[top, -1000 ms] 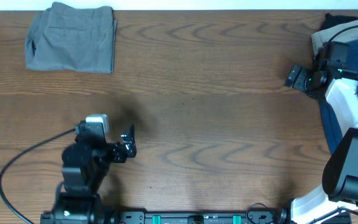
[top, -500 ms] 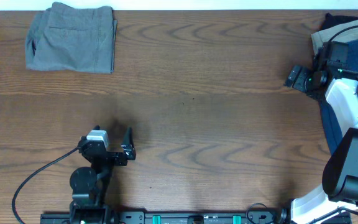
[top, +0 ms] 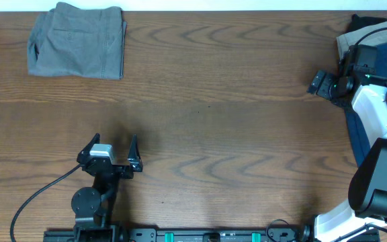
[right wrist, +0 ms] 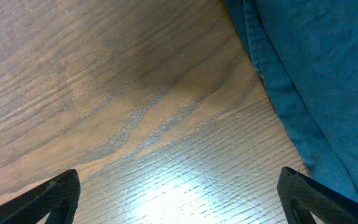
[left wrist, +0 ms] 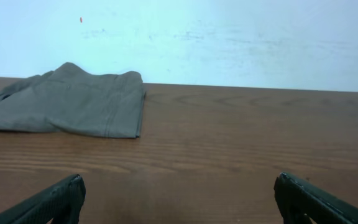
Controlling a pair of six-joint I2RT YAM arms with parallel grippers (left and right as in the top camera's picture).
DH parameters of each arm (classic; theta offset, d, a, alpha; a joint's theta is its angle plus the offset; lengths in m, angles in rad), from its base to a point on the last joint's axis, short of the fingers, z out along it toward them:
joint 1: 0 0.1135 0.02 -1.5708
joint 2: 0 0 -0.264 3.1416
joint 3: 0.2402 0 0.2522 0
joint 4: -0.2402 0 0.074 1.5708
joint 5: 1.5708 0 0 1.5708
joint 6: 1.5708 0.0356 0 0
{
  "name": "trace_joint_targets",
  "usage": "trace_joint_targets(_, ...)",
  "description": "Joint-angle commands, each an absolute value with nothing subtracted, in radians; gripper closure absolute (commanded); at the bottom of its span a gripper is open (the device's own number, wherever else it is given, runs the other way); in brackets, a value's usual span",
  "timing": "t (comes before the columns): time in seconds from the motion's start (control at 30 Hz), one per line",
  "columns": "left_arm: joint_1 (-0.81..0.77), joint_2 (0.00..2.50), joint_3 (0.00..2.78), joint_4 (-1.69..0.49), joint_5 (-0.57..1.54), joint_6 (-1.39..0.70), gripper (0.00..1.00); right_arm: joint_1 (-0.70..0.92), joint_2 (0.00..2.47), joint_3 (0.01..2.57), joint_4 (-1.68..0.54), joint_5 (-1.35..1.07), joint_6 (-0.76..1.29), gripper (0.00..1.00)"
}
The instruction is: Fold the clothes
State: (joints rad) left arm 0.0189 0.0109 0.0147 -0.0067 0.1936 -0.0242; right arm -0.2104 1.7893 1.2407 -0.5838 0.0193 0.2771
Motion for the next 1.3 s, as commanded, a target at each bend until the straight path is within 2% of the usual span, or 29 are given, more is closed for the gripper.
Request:
trace_joint_targets(0.0,0.017,0.002,0.004,-0.052,0.200,-0.001,0.02,-0.216,1.798,1.250,-0.584,0.029,0.268,0.01)
trace_joint_targets(1.27,0.017,0.005,0.004,-0.051,0.200,-0.001,0.02,-0.215,1.783,1.250,-0.585,0.029,0.268,0.01)
